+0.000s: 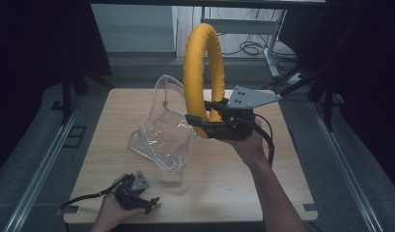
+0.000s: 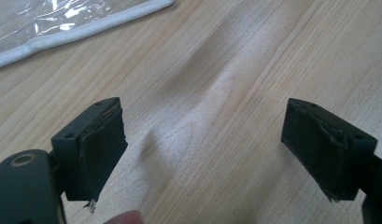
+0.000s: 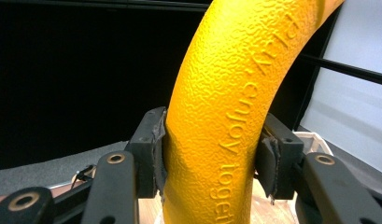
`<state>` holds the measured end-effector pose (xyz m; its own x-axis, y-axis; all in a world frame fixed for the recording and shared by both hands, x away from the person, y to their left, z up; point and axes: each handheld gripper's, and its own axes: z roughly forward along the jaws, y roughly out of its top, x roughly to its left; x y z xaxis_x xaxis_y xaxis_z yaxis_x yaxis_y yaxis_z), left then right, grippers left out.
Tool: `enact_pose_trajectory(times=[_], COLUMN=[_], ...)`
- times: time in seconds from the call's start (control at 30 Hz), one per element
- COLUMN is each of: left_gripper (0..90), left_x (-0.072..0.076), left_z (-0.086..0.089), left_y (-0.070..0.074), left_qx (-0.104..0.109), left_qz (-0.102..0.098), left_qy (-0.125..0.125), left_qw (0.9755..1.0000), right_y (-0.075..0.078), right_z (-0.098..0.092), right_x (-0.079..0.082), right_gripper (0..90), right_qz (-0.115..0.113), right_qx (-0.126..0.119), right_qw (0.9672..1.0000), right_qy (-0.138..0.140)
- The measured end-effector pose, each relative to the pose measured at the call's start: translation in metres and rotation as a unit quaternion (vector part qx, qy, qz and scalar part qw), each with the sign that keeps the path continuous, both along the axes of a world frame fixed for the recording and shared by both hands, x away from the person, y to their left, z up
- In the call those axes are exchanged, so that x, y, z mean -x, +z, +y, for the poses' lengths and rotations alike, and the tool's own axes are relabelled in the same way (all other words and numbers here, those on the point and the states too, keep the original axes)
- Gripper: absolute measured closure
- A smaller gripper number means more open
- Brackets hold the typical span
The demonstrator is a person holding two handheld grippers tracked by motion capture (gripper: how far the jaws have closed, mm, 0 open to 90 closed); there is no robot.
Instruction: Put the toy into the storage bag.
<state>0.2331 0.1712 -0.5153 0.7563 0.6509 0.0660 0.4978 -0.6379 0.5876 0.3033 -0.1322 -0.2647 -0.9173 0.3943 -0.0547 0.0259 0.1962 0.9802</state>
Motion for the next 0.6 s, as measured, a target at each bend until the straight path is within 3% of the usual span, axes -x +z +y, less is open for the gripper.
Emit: enact_pose_trajectory(times=[0.6], left_gripper=[13.7], left_x=[0.0], left_z=[0.0], left_y=[0.0], left_qx=[0.0], left_qz=[0.0], left_qy=[-0.001], left_qw=[1.0], right_y=[0.0], right_z=[0.026], right_x=[-0.007], right_gripper=[49.4], right_qz=[0.003], right_qx=[-0.004], right_qw=[0.9997], right_qy=[0.022])
